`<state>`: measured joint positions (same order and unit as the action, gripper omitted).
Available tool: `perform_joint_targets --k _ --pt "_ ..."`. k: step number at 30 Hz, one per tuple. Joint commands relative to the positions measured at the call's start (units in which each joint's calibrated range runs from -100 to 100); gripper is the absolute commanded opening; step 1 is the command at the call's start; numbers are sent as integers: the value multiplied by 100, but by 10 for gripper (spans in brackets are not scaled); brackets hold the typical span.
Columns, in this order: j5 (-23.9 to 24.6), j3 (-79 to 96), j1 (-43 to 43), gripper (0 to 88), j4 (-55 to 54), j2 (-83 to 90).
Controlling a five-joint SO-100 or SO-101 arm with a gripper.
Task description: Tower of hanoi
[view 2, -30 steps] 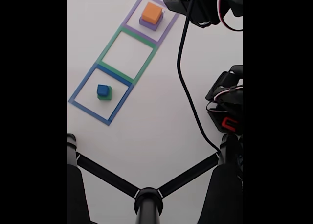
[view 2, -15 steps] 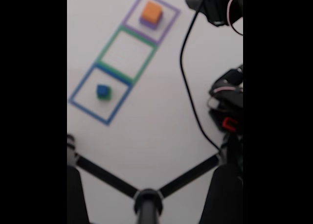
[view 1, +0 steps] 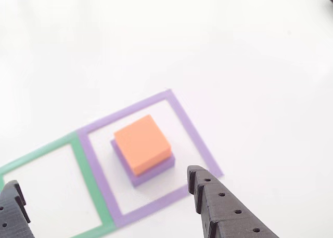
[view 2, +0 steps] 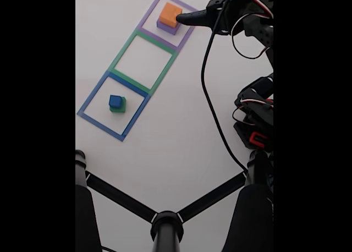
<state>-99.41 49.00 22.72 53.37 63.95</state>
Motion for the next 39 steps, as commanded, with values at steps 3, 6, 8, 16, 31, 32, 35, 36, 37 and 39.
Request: perform_joint_targets --k 3,6,8,16,31,32,35,36,37,39 --pt "-59 1202 271 423 -1869 159" --pt "-59 1765 469 428 -2565 127" --pt "-59 2210 568 457 -3188 39" --pt "-59 3355 576 471 -5244 -762" --pt "-59 3655 439 478 -8336 -3438" --pt "-59 3646 439 477 -8482 -3599" --pt "-59 3546 439 472 -8902 -4103" --pt "-59 3501 439 470 -9048 -4288" --pt "-59 3437 439 470 -9178 -4488" --pt "-59 3301 446 468 -9348 -4801"
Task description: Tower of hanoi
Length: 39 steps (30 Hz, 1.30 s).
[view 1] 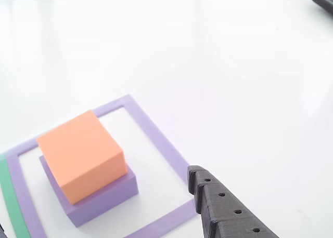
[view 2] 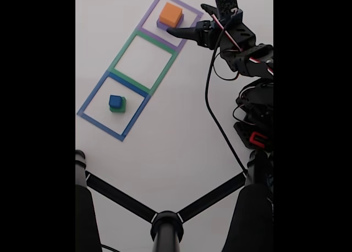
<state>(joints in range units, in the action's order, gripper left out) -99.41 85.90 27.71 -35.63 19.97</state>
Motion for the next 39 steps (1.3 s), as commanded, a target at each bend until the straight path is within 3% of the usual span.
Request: perform_joint_targets --k 1,13,39 --pt "-59 -471 -61 468 -577 -586" --pt "-59 -1425 -335 464 -1337 -2061" --pt "-59 -1934 -602 462 -1451 -2822"
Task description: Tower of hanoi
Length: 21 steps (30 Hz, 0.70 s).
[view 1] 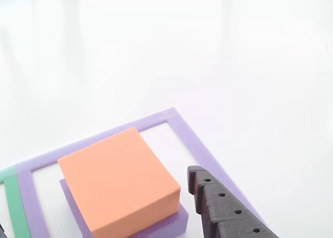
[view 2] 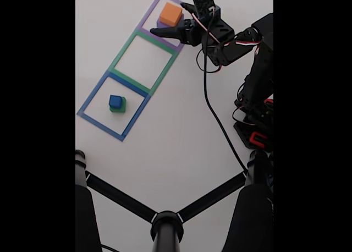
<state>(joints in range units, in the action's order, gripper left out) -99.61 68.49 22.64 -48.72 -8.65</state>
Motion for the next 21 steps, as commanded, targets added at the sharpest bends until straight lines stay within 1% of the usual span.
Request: perform_joint_targets --k 1,17,21 --pt "-39 -193 -102 461 -143 32" --pt "-39 -275 -155 454 -151 -88" --pt "-39 -311 -163 439 -151 -136"
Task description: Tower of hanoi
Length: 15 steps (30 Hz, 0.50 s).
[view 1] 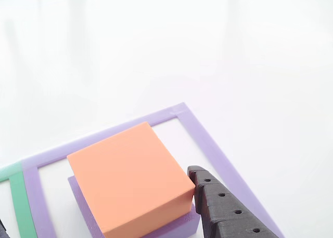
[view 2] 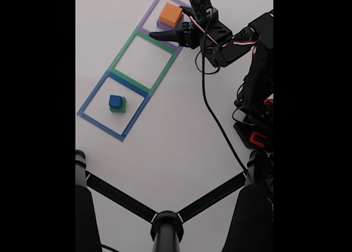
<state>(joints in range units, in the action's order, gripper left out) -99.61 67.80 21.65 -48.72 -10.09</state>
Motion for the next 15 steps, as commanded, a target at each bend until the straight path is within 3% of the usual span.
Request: perform_joint_targets --k 1,15 --pt "-39 -251 -65 432 -151 -1" --pt "-39 -296 -103 289 -159 -49"
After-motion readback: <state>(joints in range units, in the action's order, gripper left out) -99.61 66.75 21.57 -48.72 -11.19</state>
